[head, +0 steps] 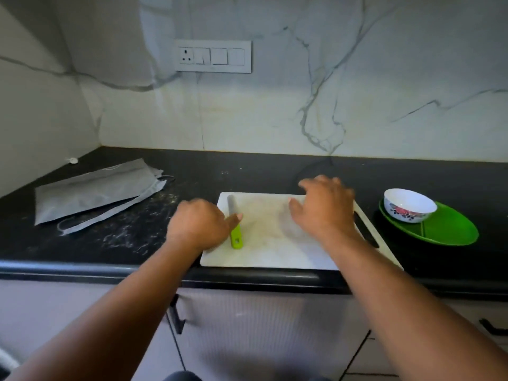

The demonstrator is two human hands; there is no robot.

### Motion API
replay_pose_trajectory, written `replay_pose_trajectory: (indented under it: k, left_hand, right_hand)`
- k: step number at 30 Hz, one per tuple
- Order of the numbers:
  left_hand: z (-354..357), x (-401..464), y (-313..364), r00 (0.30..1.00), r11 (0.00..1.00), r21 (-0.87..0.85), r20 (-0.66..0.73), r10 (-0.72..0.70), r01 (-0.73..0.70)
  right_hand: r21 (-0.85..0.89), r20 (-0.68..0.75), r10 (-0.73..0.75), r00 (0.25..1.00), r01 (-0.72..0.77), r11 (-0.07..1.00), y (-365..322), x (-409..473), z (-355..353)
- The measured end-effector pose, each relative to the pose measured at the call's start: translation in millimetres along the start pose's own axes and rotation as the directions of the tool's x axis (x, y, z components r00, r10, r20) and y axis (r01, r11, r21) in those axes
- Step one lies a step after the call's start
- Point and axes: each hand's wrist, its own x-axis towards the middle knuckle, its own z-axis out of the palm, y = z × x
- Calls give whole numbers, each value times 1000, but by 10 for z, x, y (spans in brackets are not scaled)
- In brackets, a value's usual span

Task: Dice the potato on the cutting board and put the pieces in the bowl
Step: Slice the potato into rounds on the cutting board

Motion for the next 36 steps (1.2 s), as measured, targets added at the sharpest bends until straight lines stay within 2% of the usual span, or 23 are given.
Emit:
replay_pose_trajectory:
  k: [2,4,8,12,15,17,19,22,25,28,31,34,36]
  left_hand:
    - [-97,163,66,998,997,52,16,-58,57]
    - [-93,304,137,992,992,95,87,-89,81]
    - [21,587,178,983,992,126,182,-26,3]
    - [63,813,132,972,998,-41,233,-33,44]
    - [90,920,69,983,951,-292,178,-52,103]
    - [139,933,-4,992,886,-449,88,-85,116]
    - [190,923,-78,995,776,-624,27,-98,93]
    - [267,901,-133,998,631,-776,-32,-51,8]
    - [304,865,-117,991,606,-789,-28,131,-102]
    - [316,822,-86,954,661,-715,-27,298,-227]
    - [340,793,-15,935,695,-647,-82,345,-313]
    - [375,740,49,938,720,-613,-118,326,-327]
    - [377,725,99,940,748,-574,-149,306,-334]
  right_hand:
    - [-171,24,72,997,-67,983,157,175,-113]
    - [-269,117,127,985,-92,959,231,300,-76]
    - [-266,209,61,976,-4,964,284,462,114]
    - [-58,229,-105,968,122,991,229,632,190]
    - [212,276,-273,922,219,952,35,754,310]
    - [309,266,-390,882,305,901,-129,819,439]
    - [360,240,-475,847,376,854,-265,878,564]
    - [496,232,-548,803,387,777,-340,913,745]
    - [677,190,-618,763,354,646,-267,884,882]
    - [811,199,-570,797,193,552,-154,860,945]
    - [841,183,-553,813,163,517,-122,844,968]
    - [854,207,-505,838,98,511,-108,835,978]
    - [881,210,-456,865,34,471,-104,843,944]
